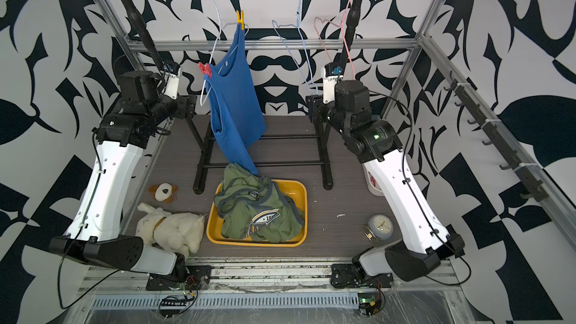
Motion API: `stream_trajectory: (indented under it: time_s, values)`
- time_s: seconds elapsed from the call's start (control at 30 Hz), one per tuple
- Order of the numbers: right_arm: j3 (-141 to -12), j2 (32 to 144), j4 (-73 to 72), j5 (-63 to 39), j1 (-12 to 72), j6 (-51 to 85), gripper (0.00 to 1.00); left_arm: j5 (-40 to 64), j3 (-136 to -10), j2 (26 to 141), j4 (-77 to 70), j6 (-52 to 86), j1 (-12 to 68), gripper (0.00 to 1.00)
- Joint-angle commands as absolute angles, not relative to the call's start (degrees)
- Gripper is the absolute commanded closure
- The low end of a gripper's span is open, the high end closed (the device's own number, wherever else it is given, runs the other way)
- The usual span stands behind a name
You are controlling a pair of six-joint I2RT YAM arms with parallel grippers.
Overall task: Remove the clothespins securing tank tops to the hanger
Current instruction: Pick up the hanger from the clothesline.
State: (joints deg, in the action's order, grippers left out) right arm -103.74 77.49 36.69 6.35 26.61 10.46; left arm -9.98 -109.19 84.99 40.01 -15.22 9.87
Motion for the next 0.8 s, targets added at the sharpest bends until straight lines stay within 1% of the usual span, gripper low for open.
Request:
stream_trajectory:
  time_s: [0.0, 0.07, 0.17, 0.27, 0.37, 0.47, 0.6, 0.7, 0.77]
  values:
    - [-97.5, 69.3, 30.0, 8.0, 26.5, 12.1, 0.49, -5.1, -110.6, 86.0, 39.3, -13.6, 9.9, 0.10]
    - [-94.4, 65.3, 27.7, 6.9, 26.5, 12.8, 0.47, -3.3, -111.0, 86.0, 39.4, -13.2, 10.6, 0.10]
    - [-91.4, 60.6, 25.9, 4.4, 26.5, 14.1, 0.47, -2.6, -113.4, 86.9, 40.5, -12.9, 11.9, 0.10]
    - [-91.1, 59.3, 25.4, -1.6, 26.5, 14.7, 0.47, -2.2, -115.5, 87.7, 40.7, -12.3, 13.1, 0.11]
    - [-94.4, 62.0, 26.4, -9.4, 26.4, 15.7, 0.47, -2.3, -117.7, 88.8, 41.1, -12.8, 14.4, 0.11]
    - [-97.9, 65.6, 26.9, -14.8, 26.7, 17.1, 0.46, -2.8, -119.2, 89.7, 41.2, -13.3, 16.0, 0.11]
    - [-99.8, 68.9, 23.8, -17.7, 28.5, 17.8, 0.46, -2.7, -120.3, 91.0, 41.2, -14.7, 19.3, 0.11]
    - [-101.1, 71.7, 20.9, -19.2, 30.1, 18.3, 0.46, 2.5, -120.8, 92.2, 42.4, -16.1, 21.5, 0.10]
    - [-102.5, 74.1, 20.0, -19.9, 31.5, 18.9, 0.46, 3.1, -121.6, 93.7, 42.5, -16.2, 23.2, 0.10]
